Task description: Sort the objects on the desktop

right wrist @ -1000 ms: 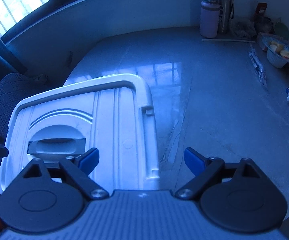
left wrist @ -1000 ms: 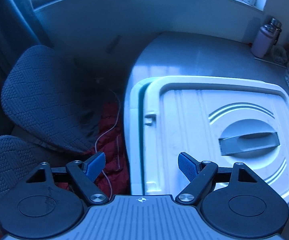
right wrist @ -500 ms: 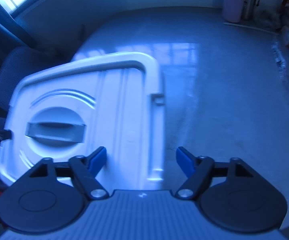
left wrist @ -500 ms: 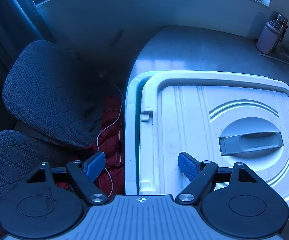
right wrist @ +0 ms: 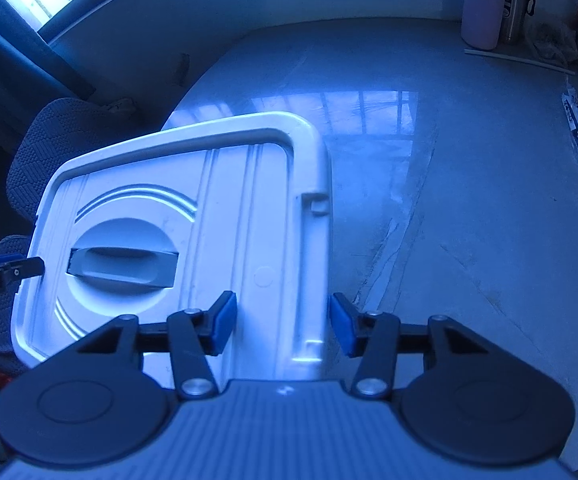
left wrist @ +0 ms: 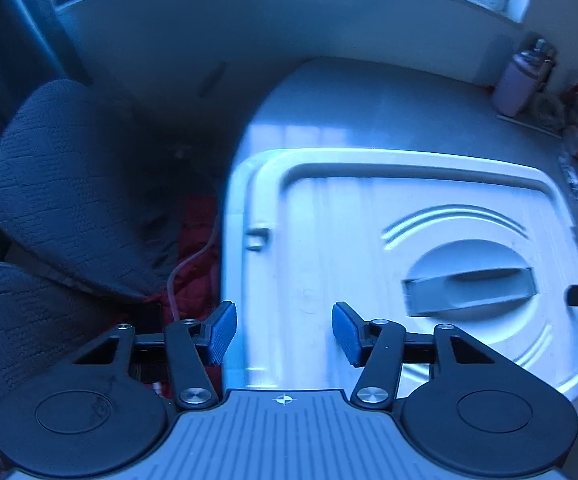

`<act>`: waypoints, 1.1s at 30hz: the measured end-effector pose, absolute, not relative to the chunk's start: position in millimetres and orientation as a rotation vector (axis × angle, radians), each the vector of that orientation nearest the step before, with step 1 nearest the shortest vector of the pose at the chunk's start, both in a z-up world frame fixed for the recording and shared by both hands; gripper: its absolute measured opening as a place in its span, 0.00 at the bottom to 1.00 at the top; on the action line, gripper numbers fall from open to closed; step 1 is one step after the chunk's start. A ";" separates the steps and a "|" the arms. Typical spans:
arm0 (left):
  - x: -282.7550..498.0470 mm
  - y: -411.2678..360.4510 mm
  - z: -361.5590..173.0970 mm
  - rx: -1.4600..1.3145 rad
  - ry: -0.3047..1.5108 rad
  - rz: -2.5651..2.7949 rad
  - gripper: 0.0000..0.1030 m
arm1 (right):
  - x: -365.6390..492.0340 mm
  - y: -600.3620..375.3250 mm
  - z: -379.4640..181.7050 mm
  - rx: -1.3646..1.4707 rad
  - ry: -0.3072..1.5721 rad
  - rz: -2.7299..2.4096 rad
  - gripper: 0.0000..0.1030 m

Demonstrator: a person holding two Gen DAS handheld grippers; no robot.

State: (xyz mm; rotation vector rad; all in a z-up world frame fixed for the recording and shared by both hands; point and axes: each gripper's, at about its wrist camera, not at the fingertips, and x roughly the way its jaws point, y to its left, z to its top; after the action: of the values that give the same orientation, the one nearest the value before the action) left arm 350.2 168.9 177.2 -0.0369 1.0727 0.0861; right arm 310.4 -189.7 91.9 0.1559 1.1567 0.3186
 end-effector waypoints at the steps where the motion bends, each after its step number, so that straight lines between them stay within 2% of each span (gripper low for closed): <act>1: 350.4 170.6 178.7 -0.028 1.080 0.107 0.55 | 310.7 -190.0 91.6 0.155 1.157 0.320 0.50; 7: 353.0 173.3 177.8 -0.062 1.075 0.074 0.55 | 312.0 -194.3 92.7 0.151 1.155 0.327 0.50; 11: 351.9 174.4 177.7 -0.118 1.060 0.033 0.40 | 310.9 -194.2 92.9 0.160 1.151 0.330 0.50; 16: 350.1 177.9 177.6 -0.137 1.055 0.024 0.37 | 310.3 -188.9 95.4 0.148 1.143 0.316 0.50; 19: 348.4 178.5 180.2 -0.121 1.044 0.035 0.23 | 308.8 -187.1 101.3 0.133 1.121 0.314 0.50; 20: 349.2 178.0 181.0 -0.117 1.047 0.031 0.09 | 308.5 -186.1 103.3 0.126 1.114 0.314 0.50; 27: 350.6 181.6 184.5 -0.111 1.059 0.030 0.09 | 309.2 -185.2 96.6 0.112 1.108 0.314 0.49; 33: 348.0 192.1 191.7 -0.102 1.091 0.088 0.17 | 306.0 -187.5 92.3 0.111 1.087 0.322 0.49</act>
State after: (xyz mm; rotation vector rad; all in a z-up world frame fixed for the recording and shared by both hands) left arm 348.0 192.1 191.7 -0.1021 1.0909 0.0883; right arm 306.0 -187.5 92.4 0.1112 1.0873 0.3224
